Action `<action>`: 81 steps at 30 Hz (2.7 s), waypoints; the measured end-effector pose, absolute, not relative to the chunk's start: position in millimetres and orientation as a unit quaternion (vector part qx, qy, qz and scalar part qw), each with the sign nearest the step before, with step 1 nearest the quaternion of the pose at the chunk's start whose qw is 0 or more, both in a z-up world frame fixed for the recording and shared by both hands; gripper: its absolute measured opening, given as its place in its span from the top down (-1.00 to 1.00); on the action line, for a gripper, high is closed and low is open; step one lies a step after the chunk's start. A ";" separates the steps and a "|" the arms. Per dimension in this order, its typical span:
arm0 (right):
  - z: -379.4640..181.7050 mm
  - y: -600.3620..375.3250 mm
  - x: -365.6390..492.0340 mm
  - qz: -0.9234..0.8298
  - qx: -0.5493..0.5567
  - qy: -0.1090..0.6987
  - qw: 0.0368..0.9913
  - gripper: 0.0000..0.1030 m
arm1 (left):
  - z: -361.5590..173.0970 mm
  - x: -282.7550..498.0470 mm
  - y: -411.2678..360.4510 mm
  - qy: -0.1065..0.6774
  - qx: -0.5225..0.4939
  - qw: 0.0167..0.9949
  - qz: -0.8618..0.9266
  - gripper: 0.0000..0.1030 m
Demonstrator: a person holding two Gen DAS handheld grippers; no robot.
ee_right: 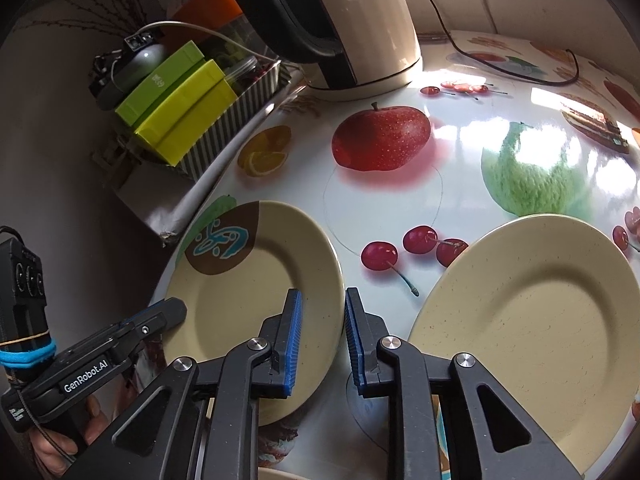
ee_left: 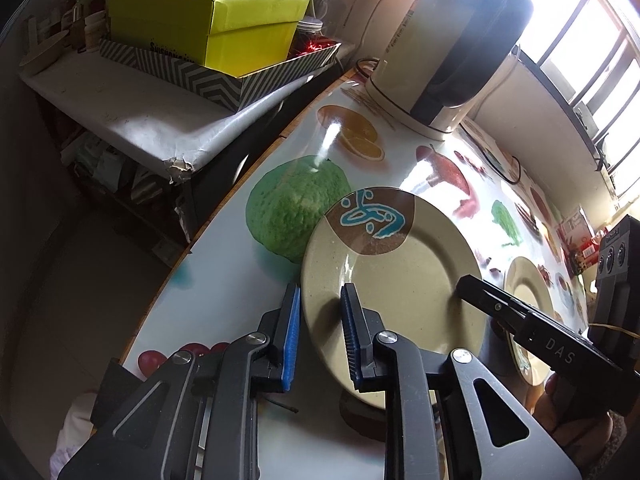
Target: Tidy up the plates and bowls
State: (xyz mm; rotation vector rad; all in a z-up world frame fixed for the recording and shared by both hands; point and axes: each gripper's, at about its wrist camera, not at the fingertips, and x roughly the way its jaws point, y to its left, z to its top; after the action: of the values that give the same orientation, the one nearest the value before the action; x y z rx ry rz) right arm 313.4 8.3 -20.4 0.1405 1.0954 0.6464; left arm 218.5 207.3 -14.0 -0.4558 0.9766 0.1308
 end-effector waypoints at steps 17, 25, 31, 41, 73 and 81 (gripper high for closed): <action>7.3 -0.5 292.7 0.301 0.074 0.499 0.810 0.62 | 11.5 197.6 202.1 0.446 -0.212 0.868 0.051 0.60; 22.6 -21.0 268.0 0.296 0.087 0.490 0.816 0.62 | 21.2 181.4 188.3 0.443 -0.209 0.871 0.033 0.60; 26.8 -36.8 246.3 0.287 0.089 0.489 0.819 0.62 | 24.8 166.9 173.6 0.443 -0.203 0.873 0.020 0.59; 25.0 -65.6 210.8 0.265 0.097 0.494 0.822 0.62 | 19.2 144.8 148.8 0.456 -0.192 0.869 -0.002 0.59; 0.7 -108.3 155.9 0.228 0.109 0.517 0.818 0.62 | -3.6 110.7 112.0 0.488 -0.171 0.856 -0.025 0.59; 1.1 -109.9 150.7 0.226 0.099 0.514 0.821 0.62 | -3.3 109.2 110.0 0.488 -0.160 0.858 -0.021 0.59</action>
State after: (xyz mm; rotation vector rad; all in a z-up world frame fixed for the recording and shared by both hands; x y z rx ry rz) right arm 150.7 -109.9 1.1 0.2117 1.0945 0.4814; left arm 109.2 110.0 -3.3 -0.3366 1.0254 -0.0442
